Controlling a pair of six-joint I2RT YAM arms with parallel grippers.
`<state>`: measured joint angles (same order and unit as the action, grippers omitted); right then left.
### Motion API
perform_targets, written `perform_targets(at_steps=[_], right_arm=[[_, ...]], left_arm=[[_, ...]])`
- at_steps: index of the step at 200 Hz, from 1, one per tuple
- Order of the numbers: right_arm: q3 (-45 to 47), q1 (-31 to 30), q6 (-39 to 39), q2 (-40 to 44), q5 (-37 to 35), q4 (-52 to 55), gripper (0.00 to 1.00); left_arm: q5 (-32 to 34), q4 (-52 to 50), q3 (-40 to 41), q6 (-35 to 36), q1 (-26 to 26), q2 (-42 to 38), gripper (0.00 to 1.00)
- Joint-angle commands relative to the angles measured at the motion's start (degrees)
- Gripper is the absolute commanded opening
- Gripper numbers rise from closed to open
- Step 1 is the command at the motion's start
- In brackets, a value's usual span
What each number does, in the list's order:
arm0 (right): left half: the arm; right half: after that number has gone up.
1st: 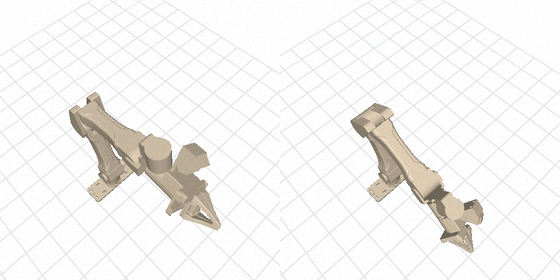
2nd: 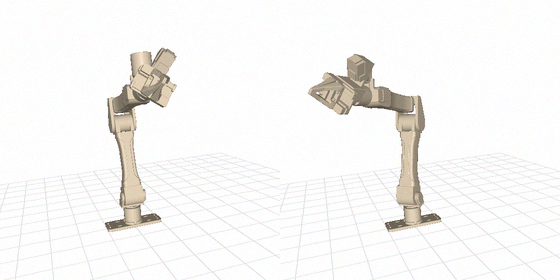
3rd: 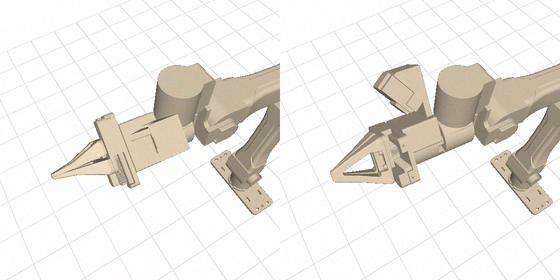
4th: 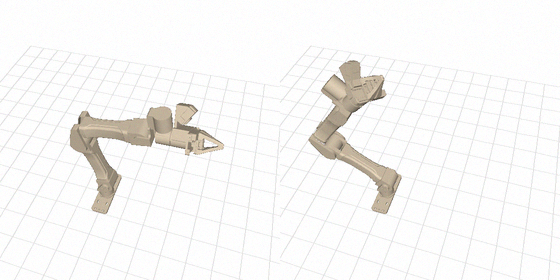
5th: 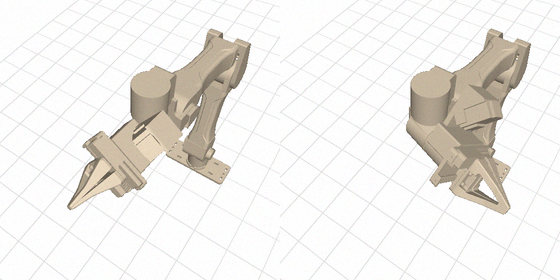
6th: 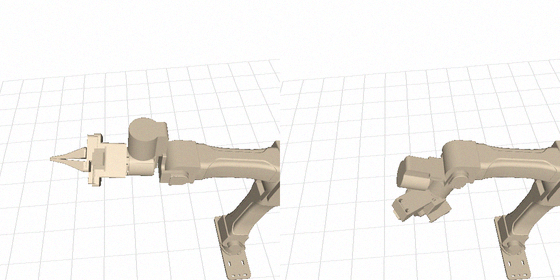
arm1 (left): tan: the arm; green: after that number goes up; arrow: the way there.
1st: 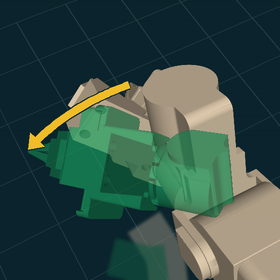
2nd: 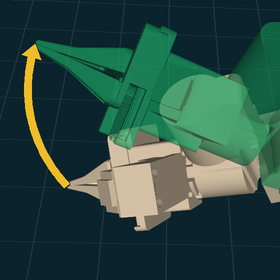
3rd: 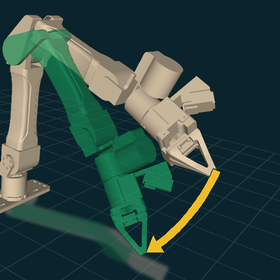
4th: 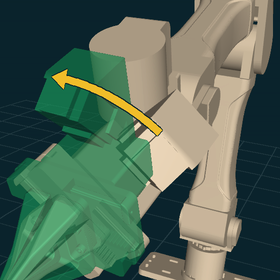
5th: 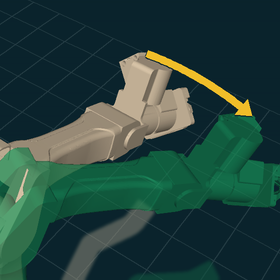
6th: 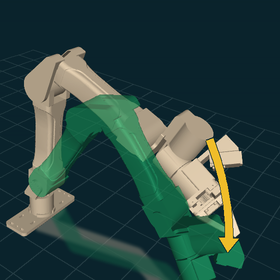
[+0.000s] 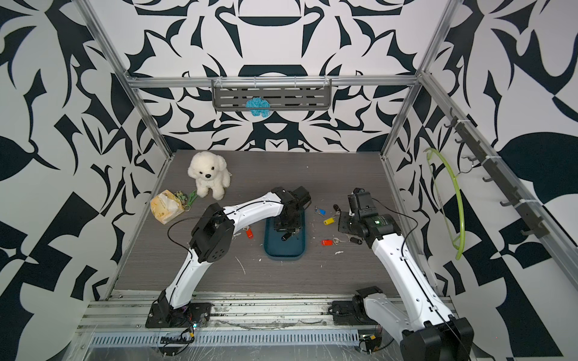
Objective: Take the keys out of the storage box
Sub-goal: Pick up the key from the storage box, then place the key at the center of the board.
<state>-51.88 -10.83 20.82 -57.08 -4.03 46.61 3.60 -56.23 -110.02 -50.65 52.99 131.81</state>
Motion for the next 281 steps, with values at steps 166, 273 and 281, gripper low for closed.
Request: perform_targets(at_steps=[166, 273, 281], right_arm=[[0.19, 0.28, 0.05, -0.22, -0.45, -0.74, 0.19], [-4.32, 0.03, 4.67, -2.76, 9.35, 2.31, 0.19], [-4.50, -0.18, 5.13, -2.99, 9.91, 2.12, 0.19]], left_arm=[[9.83, -9.98, 5.49, 5.01, -1.07, -20.28, 0.00], [5.77, -4.45, 33.43, 8.82, -17.44, -41.00, 0.00], [4.84, -3.01, 35.73, 8.91, -17.81, -41.25, 0.00]])
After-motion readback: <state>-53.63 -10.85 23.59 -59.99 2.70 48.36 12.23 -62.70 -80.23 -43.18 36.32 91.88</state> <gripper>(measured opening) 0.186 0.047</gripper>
